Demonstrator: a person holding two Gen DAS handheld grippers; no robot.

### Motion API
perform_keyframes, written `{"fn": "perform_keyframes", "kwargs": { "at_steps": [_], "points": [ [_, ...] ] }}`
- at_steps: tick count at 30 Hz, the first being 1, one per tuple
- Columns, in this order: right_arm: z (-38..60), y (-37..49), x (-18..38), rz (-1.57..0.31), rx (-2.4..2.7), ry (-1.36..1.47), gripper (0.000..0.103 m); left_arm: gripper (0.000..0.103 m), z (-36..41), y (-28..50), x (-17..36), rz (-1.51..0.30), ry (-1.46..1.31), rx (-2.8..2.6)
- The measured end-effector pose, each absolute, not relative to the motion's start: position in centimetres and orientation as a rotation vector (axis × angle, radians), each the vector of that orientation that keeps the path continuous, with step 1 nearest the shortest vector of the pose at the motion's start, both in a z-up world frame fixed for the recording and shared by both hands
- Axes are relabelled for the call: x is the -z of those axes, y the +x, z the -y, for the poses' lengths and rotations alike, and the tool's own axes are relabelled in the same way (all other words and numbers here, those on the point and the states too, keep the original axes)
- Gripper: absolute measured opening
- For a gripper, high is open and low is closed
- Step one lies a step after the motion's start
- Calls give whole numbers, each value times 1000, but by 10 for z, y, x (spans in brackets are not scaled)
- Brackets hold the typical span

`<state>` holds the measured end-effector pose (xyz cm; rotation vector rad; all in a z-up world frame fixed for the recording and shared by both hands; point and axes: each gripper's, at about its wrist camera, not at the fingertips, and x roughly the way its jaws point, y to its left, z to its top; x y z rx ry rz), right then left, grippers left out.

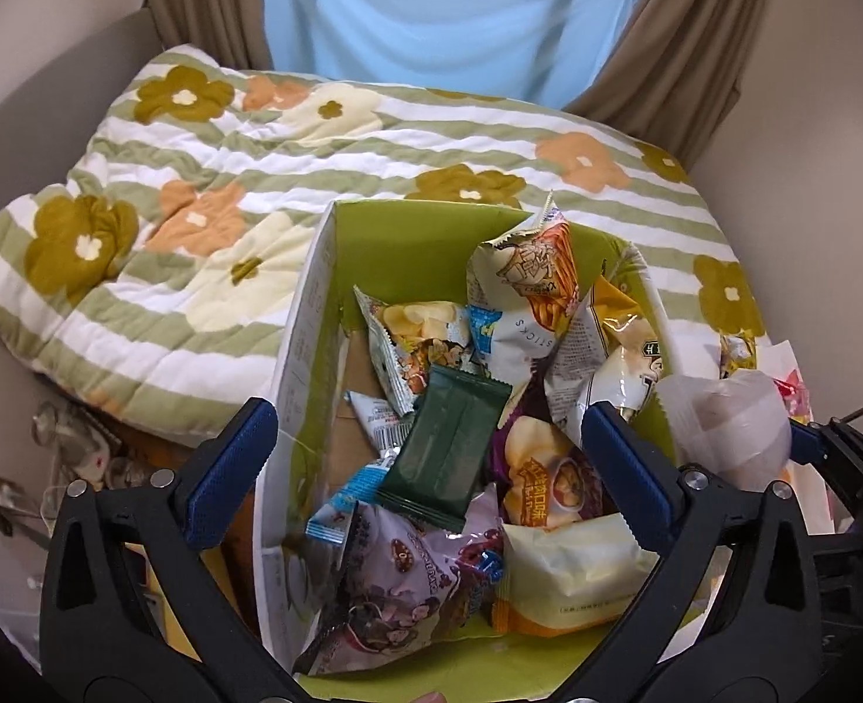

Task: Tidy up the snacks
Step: 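Carry both items over the box and open both tools to drop them, then move both tools back toward the last two snacks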

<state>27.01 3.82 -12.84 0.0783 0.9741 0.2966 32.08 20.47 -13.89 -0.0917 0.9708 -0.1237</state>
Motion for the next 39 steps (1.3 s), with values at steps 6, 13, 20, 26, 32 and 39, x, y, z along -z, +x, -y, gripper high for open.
{"fn": "perform_keyframes", "kwargs": {
  "at_steps": [6, 13, 20, 26, 32, 39],
  "points": [
    [-43, 273, 133, -1000, -296, 25, 71, 103, -203, 323, 124, -953, -67, 117],
    [-59, 291, 140, -1034, -333, 15, 72, 103, -210, 333, 123, -953, -88, 78],
    [-68, 288, 145, -979, -367, -52, 103, 103, -204, 337, 130, -971, -63, 74],
    [-56, 276, 153, -980, -366, -56, 103, 103, -198, 336, 133, -985, -54, 81],
    [-48, 268, 146, -951, -365, -40, 103, 103, -192, 331, 131, -990, -54, 88],
    [-40, 256, 137, -946, -348, -13, 103, 103, -180, 329, 128, -999, -47, 112]
  ]
}}
